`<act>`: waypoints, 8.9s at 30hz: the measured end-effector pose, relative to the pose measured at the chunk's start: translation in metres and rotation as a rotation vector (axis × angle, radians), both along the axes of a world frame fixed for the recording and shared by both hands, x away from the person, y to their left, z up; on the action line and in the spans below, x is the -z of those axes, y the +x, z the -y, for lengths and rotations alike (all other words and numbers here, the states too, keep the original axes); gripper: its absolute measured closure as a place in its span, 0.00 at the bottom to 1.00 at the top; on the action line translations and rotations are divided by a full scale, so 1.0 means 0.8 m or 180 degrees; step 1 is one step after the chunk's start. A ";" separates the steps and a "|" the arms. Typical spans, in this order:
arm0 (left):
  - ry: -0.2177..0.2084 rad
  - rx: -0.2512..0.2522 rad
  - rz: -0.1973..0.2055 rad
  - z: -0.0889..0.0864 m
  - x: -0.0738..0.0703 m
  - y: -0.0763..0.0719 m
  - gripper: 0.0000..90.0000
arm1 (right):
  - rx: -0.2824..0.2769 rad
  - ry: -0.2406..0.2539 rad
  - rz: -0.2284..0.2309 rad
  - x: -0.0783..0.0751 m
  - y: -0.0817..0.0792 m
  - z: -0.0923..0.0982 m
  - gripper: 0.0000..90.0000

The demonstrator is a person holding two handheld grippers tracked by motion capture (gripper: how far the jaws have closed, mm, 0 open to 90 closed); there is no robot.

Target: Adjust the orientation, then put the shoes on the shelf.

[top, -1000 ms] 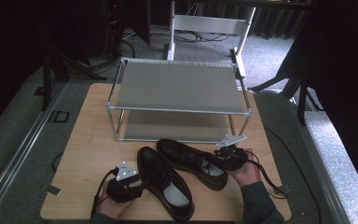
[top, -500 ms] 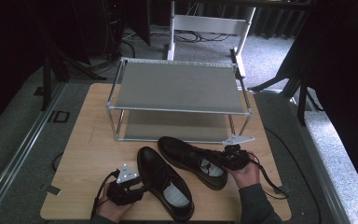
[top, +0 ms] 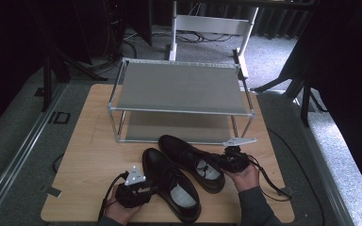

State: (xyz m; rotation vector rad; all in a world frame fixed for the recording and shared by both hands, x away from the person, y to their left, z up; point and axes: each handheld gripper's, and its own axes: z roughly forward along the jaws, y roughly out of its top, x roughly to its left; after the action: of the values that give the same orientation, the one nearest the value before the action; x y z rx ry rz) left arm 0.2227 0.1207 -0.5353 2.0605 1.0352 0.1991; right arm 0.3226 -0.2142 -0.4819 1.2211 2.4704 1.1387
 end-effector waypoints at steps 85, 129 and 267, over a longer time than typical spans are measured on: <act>-0.0075 0.0306 -0.0077 0.070 0.014 0.019 0.56 | -0.0494 -0.0346 0.0195 -0.039 -0.043 0.060 0.50; -0.0051 0.0400 -0.0067 0.082 0.015 0.021 0.56 | -0.0661 -0.1178 -0.0712 -0.009 -0.034 0.019 0.32; -0.0135 -0.0244 0.0208 0.038 -0.029 0.082 0.55 | 0.0541 -0.0098 -0.0468 -0.023 0.059 -0.060 0.89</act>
State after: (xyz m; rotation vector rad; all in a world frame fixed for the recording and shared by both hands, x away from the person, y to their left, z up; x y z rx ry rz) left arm 0.2880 0.0903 -0.5118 1.9650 1.0703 0.2797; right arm 0.3699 -0.1662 -0.4637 1.5228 2.4183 0.9968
